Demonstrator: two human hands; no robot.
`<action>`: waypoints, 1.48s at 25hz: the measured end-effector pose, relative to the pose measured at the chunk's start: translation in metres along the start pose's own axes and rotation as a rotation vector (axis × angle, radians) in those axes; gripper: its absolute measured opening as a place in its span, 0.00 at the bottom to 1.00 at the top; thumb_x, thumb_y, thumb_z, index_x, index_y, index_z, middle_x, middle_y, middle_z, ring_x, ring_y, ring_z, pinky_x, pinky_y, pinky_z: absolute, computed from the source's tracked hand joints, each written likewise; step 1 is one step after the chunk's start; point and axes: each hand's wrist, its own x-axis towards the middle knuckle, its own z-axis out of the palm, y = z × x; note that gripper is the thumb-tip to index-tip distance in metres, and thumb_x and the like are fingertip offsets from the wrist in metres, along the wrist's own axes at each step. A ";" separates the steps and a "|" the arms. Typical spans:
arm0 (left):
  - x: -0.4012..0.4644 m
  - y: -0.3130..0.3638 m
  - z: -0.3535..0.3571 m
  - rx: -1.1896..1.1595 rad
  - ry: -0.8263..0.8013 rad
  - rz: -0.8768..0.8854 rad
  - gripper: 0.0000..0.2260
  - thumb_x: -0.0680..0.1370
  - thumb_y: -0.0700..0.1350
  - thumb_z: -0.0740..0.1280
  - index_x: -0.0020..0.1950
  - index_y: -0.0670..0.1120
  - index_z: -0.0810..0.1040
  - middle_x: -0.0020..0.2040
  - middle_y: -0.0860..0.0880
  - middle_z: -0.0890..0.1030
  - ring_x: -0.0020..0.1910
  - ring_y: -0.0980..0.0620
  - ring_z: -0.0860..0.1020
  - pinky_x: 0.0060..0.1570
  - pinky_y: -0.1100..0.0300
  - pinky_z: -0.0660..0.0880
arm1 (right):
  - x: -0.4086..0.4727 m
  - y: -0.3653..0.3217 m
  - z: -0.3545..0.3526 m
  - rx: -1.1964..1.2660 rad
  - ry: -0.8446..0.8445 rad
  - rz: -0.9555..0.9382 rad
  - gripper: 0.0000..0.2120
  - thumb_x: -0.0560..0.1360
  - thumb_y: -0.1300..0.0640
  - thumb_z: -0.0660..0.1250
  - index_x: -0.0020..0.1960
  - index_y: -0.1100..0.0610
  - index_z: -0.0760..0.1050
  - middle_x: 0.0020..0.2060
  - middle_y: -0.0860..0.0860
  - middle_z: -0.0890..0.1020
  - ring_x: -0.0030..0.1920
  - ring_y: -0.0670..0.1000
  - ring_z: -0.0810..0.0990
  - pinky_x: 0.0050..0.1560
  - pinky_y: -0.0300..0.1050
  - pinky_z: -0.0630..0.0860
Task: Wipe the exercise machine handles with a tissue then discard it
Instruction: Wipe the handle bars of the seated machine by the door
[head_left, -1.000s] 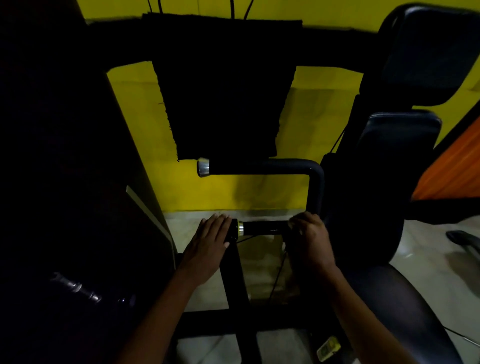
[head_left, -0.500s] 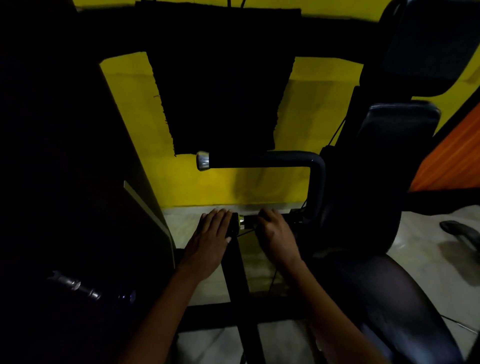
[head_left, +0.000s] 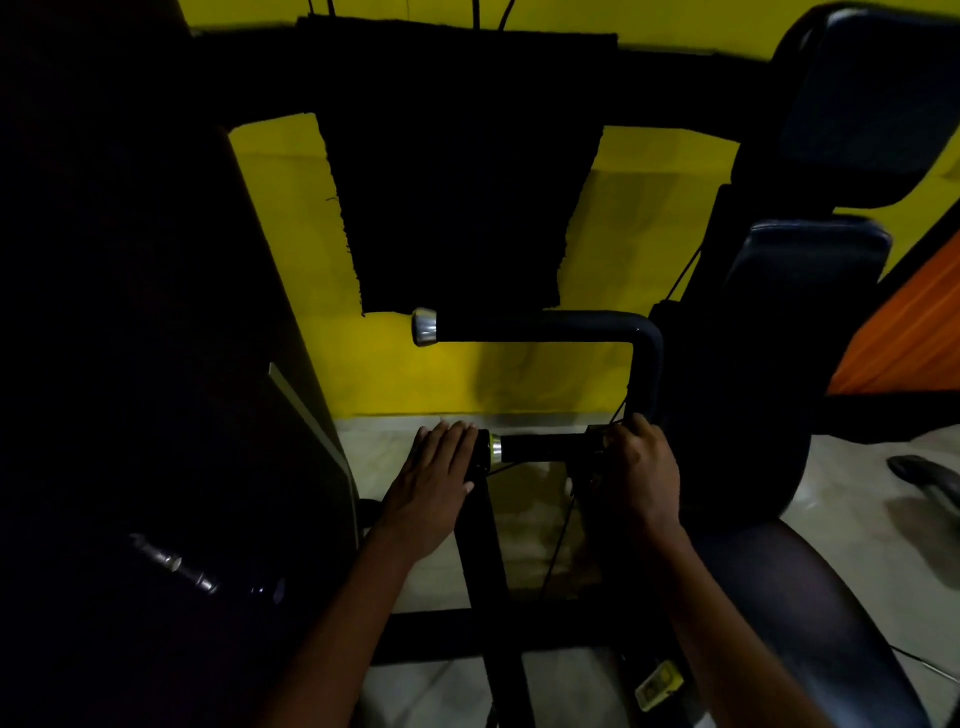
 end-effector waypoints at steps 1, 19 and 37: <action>-0.001 0.001 0.002 -0.001 0.005 -0.006 0.33 0.71 0.50 0.74 0.71 0.38 0.68 0.69 0.41 0.72 0.67 0.41 0.71 0.71 0.45 0.61 | 0.002 -0.006 -0.003 0.055 0.009 0.008 0.11 0.62 0.66 0.77 0.43 0.61 0.79 0.40 0.54 0.77 0.38 0.54 0.76 0.30 0.46 0.76; -0.007 0.001 0.012 -0.085 -0.019 -0.027 0.33 0.76 0.52 0.65 0.76 0.40 0.57 0.74 0.42 0.64 0.74 0.43 0.59 0.72 0.48 0.53 | 0.075 -0.002 0.005 -0.075 -0.456 -0.234 0.05 0.72 0.69 0.62 0.45 0.66 0.76 0.42 0.61 0.77 0.45 0.61 0.79 0.40 0.47 0.71; -0.006 0.004 0.005 -0.118 -0.051 -0.045 0.36 0.74 0.50 0.70 0.75 0.40 0.56 0.74 0.41 0.64 0.73 0.42 0.59 0.71 0.46 0.53 | 0.032 -0.024 -0.009 0.008 -0.187 -0.240 0.06 0.69 0.68 0.70 0.45 0.62 0.75 0.43 0.56 0.76 0.40 0.56 0.77 0.33 0.43 0.70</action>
